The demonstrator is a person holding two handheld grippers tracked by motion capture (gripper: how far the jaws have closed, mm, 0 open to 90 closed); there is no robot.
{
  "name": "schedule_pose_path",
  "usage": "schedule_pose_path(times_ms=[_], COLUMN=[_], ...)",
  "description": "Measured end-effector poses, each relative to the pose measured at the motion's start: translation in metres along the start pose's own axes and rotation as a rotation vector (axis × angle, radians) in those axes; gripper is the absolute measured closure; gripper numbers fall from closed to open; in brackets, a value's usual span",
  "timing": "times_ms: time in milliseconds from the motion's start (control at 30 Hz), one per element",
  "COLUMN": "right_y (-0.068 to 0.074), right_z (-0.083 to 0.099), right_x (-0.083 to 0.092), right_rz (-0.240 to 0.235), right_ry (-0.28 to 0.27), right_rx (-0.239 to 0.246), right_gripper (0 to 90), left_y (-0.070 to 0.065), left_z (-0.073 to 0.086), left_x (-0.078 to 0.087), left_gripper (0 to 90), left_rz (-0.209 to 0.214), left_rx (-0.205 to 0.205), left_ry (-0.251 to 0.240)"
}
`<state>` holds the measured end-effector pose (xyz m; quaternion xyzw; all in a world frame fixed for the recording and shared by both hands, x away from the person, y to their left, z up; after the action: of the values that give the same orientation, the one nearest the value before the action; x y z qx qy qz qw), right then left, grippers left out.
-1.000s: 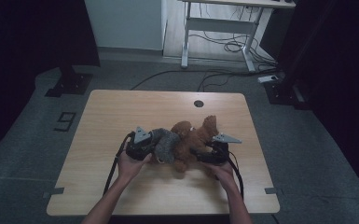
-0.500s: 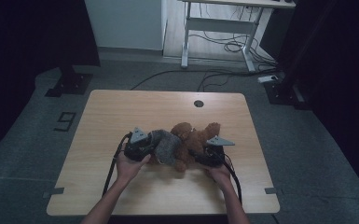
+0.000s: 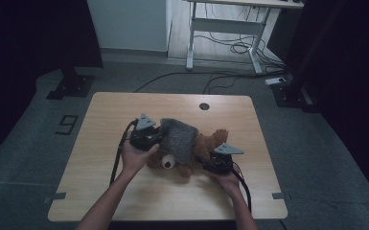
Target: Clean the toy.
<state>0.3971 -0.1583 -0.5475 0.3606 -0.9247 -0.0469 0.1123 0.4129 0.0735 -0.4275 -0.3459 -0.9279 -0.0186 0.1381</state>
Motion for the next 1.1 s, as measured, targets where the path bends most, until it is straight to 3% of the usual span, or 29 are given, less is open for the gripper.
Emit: schedule_pose_path(times_ms=[133, 167, 233, 667, 800, 1100], right_y=[0.0, 0.0, 0.0, -0.001, -0.002, -0.003], right_z=[0.0, 0.0, 0.001, 0.001, 0.001, 0.001], right_x=[0.001, 0.001, 0.001, 0.002, 0.002, 0.001], right_rz=[-0.002, -0.001, 0.004, 0.007, 0.005, 0.007], right_ry=[-0.002, -0.004, -0.001, 0.002, 0.002, 0.0], right_rx=[0.004, 0.007, 0.004, -0.005, -0.01, -0.017], right_gripper=[52.2, 52.2, 52.2, 52.4, 52.5, 52.6], left_y=[-0.015, -0.017, -0.017, 0.016, 0.032, 0.055], left_z=[0.018, 0.026, 0.035, 0.04, 0.047, 0.066], left_x=[-0.036, -0.043, -0.047, 0.001, 0.016, 0.036], left_gripper=[79.9, 80.1, 80.6, 81.0, 81.7, 82.2], left_rz=[-0.017, -0.024, -0.047, -0.087, -0.112, -0.177], left_rx=[-0.083, -0.093, -0.111, -0.092, -0.052, -0.054], left_ry=[0.135, 0.156, 0.152, 0.109, 0.095, 0.123])
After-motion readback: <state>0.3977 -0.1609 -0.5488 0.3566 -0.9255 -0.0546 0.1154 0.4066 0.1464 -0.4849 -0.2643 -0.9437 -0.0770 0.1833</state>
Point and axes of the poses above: each handheld gripper's, and its own axes: x roughly backward along the jaws, z roughly out of its underside, y roughly to its left, the point moved 4 cm from there along -x, roughly forward along the jaws, and after that the axes turned 15 degrees about -y, right-handed, at the moved point
